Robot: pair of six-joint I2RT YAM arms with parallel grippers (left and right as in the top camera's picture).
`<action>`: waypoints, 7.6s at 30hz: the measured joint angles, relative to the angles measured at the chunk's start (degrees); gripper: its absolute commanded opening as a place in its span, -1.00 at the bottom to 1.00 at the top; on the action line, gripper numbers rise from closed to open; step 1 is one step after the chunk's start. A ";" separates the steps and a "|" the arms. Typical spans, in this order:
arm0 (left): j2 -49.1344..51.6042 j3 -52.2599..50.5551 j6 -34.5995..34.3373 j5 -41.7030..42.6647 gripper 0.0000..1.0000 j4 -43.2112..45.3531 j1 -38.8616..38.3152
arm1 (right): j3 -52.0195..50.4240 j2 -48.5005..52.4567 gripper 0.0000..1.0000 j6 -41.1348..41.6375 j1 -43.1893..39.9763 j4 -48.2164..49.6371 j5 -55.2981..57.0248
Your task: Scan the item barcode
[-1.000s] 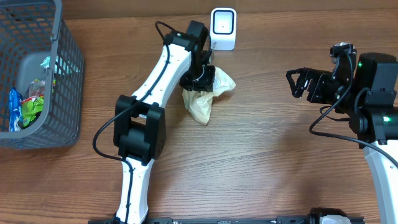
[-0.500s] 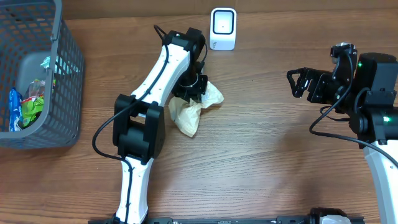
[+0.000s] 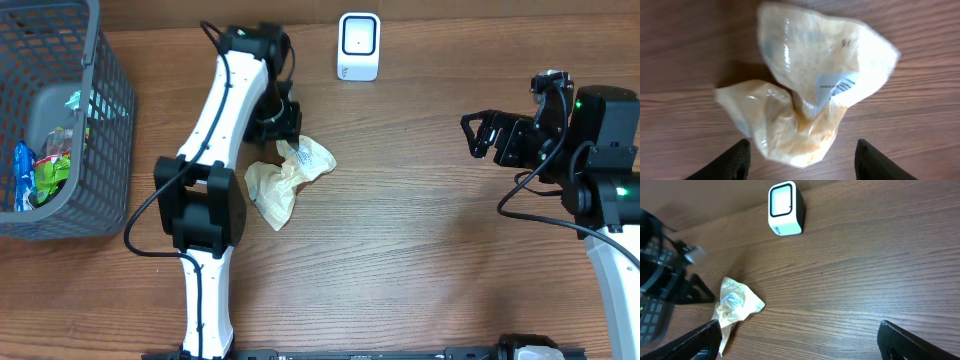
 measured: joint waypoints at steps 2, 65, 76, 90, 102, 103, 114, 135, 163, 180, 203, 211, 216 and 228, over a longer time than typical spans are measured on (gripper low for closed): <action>0.07 5.60 1.05 0.04 0.22 -3.08 0.37 | 0.00 0.00 1.00 0.00 0.00 0.02 0.00; 2.99 23.67 10.54 -3.34 0.54 5.18 47.41 | 0.02 0.00 1.00 -0.02 0.00 0.09 -0.02; 9.33 23.67 7.74 -9.20 0.55 4.98 47.21 | 0.02 0.00 1.00 0.00 0.00 0.11 -0.02; 19.63 23.63 7.63 -15.80 -0.79 7.58 47.28 | 0.02 0.00 1.00 -0.02 0.00 0.04 -0.02; 20.26 27.50 6.25 -13.42 -0.92 2.23 47.32 | 0.02 0.00 1.00 -0.02 0.00 0.02 0.00; 20.26 28.46 5.77 -12.85 -0.92 1.42 47.32 | 0.02 0.00 1.00 -0.02 0.00 0.02 0.00; 8.52 42.07 4.07 -4.13 -0.91 -5.51 47.28 | 0.02 0.00 1.00 0.00 0.00 0.13 -0.02; -4.17 33.66 3.26 -1.86 1.00 -0.66 49.48 | 0.02 0.00 1.00 -0.02 0.00 0.59 -0.02; 21.55 29.18 6.54 0.50 -0.51 0.11 50.60 | 0.02 0.00 1.00 -0.02 0.00 0.57 -0.02; 17.59 40.74 7.10 8.92 -0.92 -5.84 50.64 | 0.02 0.00 1.00 0.00 0.00 0.52 -0.04; -24.92 43.06 5.81 11.17 -0.70 -5.84 35.76 | 0.02 0.00 1.00 0.00 0.00 0.26 -0.02; -24.28 42.21 5.27 8.68 0.27 -5.88 35.63 | 0.02 0.00 1.00 -0.02 0.00 -0.26 -0.09; -24.26 42.18 5.31 4.28 0.77 -5.92 35.63 | 0.02 0.00 1.00 -0.02 0.00 -0.37 -0.11; -17.84 35.54 5.70 1.42 0.95 -5.92 38.71 | 0.02 0.00 1.00 0.02 0.00 -0.46 -0.11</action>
